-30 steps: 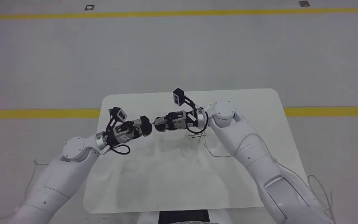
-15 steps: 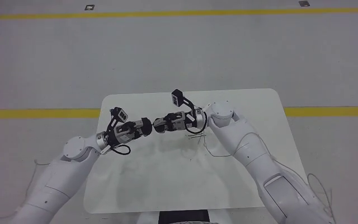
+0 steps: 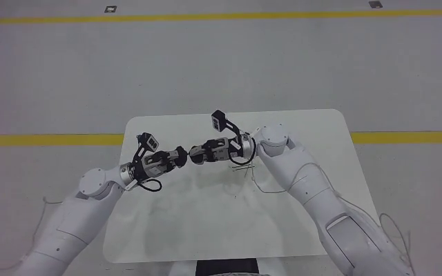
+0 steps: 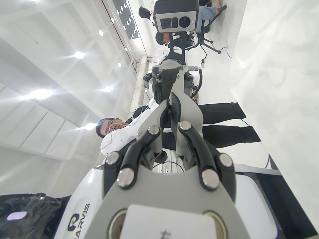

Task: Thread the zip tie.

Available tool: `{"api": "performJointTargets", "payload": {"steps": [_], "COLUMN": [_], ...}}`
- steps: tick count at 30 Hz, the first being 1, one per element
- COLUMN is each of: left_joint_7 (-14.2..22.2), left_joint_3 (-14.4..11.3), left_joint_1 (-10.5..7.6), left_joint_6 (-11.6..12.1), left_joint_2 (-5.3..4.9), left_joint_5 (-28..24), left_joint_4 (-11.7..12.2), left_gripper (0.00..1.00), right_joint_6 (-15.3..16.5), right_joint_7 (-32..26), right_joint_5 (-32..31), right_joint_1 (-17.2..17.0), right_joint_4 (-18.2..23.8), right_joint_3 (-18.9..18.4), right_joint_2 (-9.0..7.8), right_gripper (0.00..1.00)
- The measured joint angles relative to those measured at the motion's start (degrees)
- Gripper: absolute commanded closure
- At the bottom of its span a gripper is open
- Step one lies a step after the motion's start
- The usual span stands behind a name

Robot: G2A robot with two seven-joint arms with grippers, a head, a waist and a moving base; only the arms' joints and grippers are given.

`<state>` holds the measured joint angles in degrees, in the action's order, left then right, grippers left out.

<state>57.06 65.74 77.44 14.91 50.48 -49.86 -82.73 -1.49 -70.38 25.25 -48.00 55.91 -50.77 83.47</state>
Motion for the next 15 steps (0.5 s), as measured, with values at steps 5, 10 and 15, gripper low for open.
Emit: {"api": "performJointTargets", "payload": {"steps": [5, 10, 15], "left_joint_7": [0.08, 0.97, 2.62], "left_joint_3": [0.41, 1.54, 3.27], "left_joint_1": [0.35, 0.87, 1.89], "left_joint_6": [0.04, 0.74, 1.33], "left_joint_2": [0.08, 0.05, -0.17], "left_joint_5": [0.29, -0.14, -0.54], "left_joint_4": [-0.09, -0.03, 0.2], "left_gripper": [1.0, 1.0, 1.0], "right_joint_6": [-0.5, -0.37, -0.37], "right_joint_7": [-0.06, 0.46, 0.96], "right_joint_5": [0.06, -0.02, -4.18], "right_joint_1": [-0.04, -0.4, -1.14], "right_joint_4": [0.18, 0.62, 2.39], "right_joint_3": [-0.01, -1.94, -4.55], "right_joint_2": [-0.16, -0.96, -2.61], "right_gripper": [0.0, 0.0, 0.0]}}
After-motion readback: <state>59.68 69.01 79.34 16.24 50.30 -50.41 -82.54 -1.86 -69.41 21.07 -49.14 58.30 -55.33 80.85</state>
